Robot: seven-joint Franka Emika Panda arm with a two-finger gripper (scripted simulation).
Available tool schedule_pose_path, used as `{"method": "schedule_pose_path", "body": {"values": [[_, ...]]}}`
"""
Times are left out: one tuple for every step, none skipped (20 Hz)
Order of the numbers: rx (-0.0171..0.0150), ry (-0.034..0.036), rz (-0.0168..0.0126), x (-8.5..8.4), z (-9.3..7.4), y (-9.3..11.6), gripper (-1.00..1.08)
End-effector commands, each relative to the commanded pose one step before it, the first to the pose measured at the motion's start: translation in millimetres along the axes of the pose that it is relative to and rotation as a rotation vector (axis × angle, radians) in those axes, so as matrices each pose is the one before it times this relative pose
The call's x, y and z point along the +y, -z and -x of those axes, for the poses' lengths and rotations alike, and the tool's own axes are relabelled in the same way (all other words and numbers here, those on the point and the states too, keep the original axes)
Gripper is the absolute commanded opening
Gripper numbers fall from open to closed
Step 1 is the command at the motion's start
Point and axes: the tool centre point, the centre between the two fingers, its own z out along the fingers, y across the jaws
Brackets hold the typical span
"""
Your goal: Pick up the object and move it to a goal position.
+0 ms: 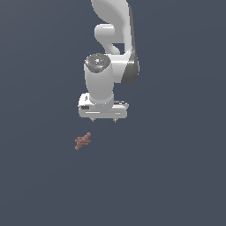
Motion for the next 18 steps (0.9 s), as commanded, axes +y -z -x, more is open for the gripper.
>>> {"method": "schedule_pose_path", "body": {"values": [[0.0,0.0,0.0,0.01,0.0,0.0,1.0],[0.00062,0.00036,0.00067,0.46,-0.16,0.47,1.0],[0.00153,0.00085,0.00163,1.53,-0.51,1.2,1.0],[0.00262,0.00153,0.00283,2.4,-0.79,2.05,1.0],[0.0035,0.0022,0.00385,3.25,-1.04,2.77,1.0],[0.00422,0.00298,0.00474,3.96,-1.22,3.39,1.0],[0.0039,0.00324,0.00448,3.66,-1.06,3.18,1.0],[0.00281,0.00289,0.00331,2.63,-0.72,2.33,1.0],[0.00176,0.00239,0.00213,1.57,-0.4,1.5,1.0],[0.00079,0.00164,0.00099,0.69,-0.15,0.71,1.0],[0.00005,0.00068,0.00009,0.0,0.03,0.08,1.0],[-0.00049,-0.00059,-0.0006,-0.36,0.1,-0.41,1.0],[-0.0005,-0.00213,-0.00067,-0.43,0.04,-0.51,1.0],[-0.0003,-0.00438,-0.00053,0.19,-0.19,-0.45,1.0],[-0.00006,-0.00643,-0.00034,0.64,-0.41,-0.37,1.0],[0.0,-0.00834,-0.00035,0.91,-0.56,-0.41,1.0],[-0.00005,-0.01016,-0.00047,1.08,-0.67,-0.54,1.0],[-0.00015,-0.0118,-0.00063,1.14,-0.76,-0.7,1.0]]}}
